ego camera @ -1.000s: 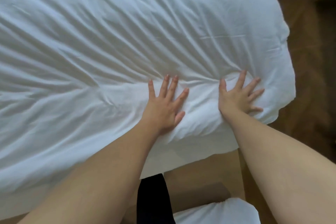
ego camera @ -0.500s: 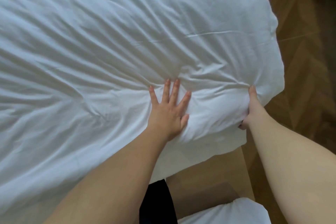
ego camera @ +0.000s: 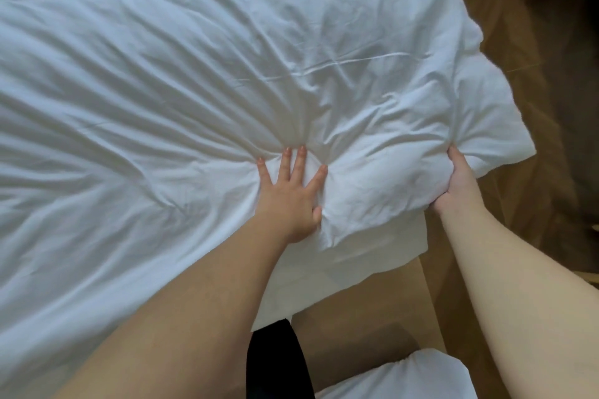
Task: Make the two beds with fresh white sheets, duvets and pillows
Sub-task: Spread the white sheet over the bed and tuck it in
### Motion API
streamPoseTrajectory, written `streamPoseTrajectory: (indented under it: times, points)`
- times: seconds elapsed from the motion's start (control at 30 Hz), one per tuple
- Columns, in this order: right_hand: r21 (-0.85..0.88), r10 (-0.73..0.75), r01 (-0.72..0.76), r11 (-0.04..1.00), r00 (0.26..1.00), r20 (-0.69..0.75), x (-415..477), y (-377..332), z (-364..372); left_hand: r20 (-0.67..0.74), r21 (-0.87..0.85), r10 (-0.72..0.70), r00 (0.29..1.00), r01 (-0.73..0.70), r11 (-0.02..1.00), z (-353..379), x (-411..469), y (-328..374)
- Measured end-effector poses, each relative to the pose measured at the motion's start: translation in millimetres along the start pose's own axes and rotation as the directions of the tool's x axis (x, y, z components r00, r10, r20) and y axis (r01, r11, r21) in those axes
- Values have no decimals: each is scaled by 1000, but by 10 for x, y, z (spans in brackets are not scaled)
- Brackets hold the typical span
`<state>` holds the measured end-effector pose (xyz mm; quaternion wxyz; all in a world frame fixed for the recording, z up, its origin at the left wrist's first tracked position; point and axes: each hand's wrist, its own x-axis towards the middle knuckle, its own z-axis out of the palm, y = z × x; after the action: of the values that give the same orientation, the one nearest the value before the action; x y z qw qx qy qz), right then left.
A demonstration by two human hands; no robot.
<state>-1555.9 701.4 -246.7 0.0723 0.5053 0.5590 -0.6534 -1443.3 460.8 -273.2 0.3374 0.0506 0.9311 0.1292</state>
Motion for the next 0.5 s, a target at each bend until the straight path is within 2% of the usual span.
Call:
streamPoseTrajectory:
  times: [0.07, 0.13, 0.17, 0.2, 0.27, 0.33, 0.37, 0.43, 0.5]
  points:
    - [17, -179, 180, 983, 981, -72, -137, -65, 90, 87, -111, 21, 996, -11, 994, -99, -87, 3]
    - [4, -335, 335, 942, 942, 10, -337, -154, 245, 65, -428, -5, 998, 32, 903, -237, -191, 13]
    - [-7, -390, 392, 920, 918, 76, -463, -192, 351, 31, -615, -43, 999, 53, 787, -326, -239, 18]
    - [-22, -435, 442, 897, 890, 137, -614, -224, 455, 4, -776, -87, 996, 58, 628, -431, -290, 22]
    - [-65, -522, 551, 832, 817, 246, -938, -256, 677, -5, -961, -154, 988, 38, 275, -710, -401, 7]
    - [-135, -565, 647, 751, 734, 378, -1287, -233, 857, 14, -1000, -171, 985, 13, -9, -1032, -547, -65]
    - [-178, -573, 699, 692, 683, 453, -1470, -208, 944, 16, -994, -171, 985, -3, -111, -1206, -631, -131]
    - [-269, -552, 788, 553, 589, 590, -1884, -131, 1122, -10, -962, -158, 987, -52, -267, -1554, -859, -345]
    - [-309, -496, 842, 442, 516, 698, -2275, -7, 1282, -64, -921, -156, 986, -118, -372, -1860, -1141, -666]
